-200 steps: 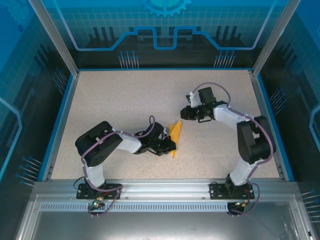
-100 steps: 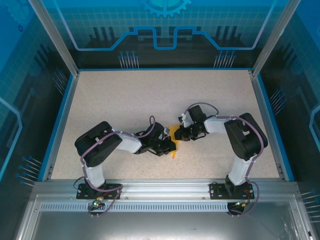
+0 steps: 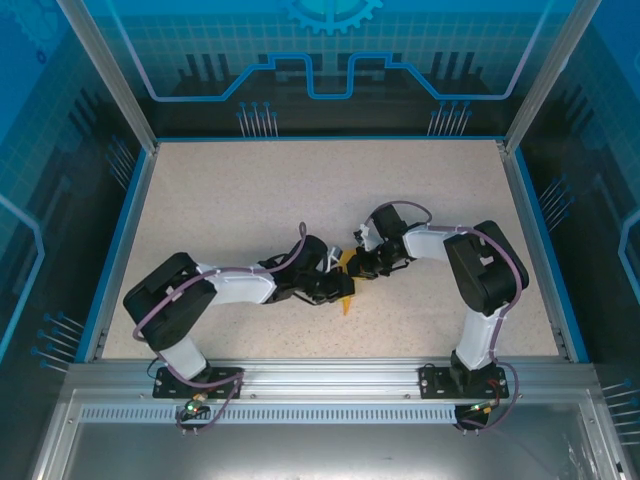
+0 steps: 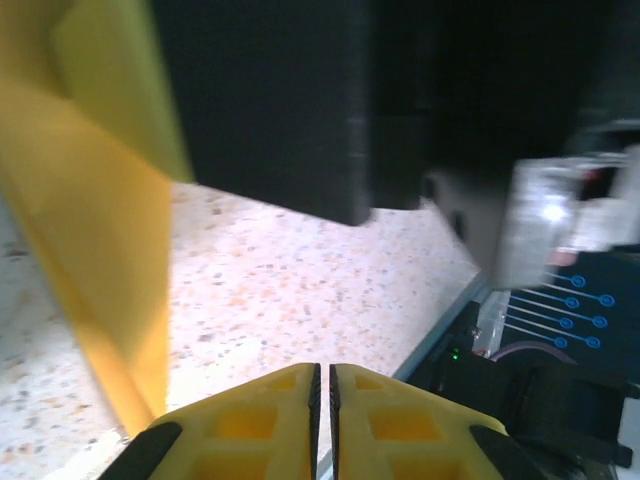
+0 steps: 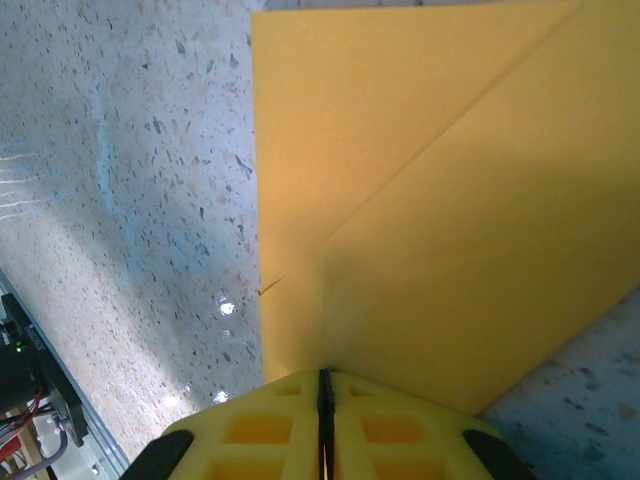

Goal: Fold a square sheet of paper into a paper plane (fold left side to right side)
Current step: Fold the wing for the fifth time at the center of the table.

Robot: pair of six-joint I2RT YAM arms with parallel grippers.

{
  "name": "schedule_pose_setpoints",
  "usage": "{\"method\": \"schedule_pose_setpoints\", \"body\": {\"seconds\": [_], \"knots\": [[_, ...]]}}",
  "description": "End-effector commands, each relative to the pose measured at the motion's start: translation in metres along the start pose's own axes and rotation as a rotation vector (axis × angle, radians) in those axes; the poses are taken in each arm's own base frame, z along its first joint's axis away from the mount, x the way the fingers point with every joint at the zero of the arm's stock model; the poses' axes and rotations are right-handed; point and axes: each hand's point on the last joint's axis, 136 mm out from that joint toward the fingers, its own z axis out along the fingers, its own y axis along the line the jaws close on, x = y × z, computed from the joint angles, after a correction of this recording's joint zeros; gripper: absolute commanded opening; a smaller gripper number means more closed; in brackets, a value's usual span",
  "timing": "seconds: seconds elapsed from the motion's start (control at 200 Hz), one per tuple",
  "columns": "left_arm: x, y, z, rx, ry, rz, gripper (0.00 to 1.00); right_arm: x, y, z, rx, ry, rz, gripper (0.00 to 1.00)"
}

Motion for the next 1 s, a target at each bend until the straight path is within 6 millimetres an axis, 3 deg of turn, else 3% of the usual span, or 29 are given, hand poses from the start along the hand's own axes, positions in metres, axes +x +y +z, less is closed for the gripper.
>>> {"method": "schedule_pose_setpoints", "body": {"seconds": [0.0,0.395,0.995], "knots": [[0.015,-0.007,0.002,-0.012,0.078,0.007,0.15,0.011,-0.035,0.009,0.144,0.036,0.055,0.1],[0.025,0.032,0.021,-0.13,0.107,-0.073,0.17,0.011,-0.034,0.01,0.155,0.044,0.047,0.1],[0.033,0.059,0.029,-0.165,0.117,-0.13,0.17,0.013,-0.037,0.008,0.185,0.054,0.04,0.1]]}}
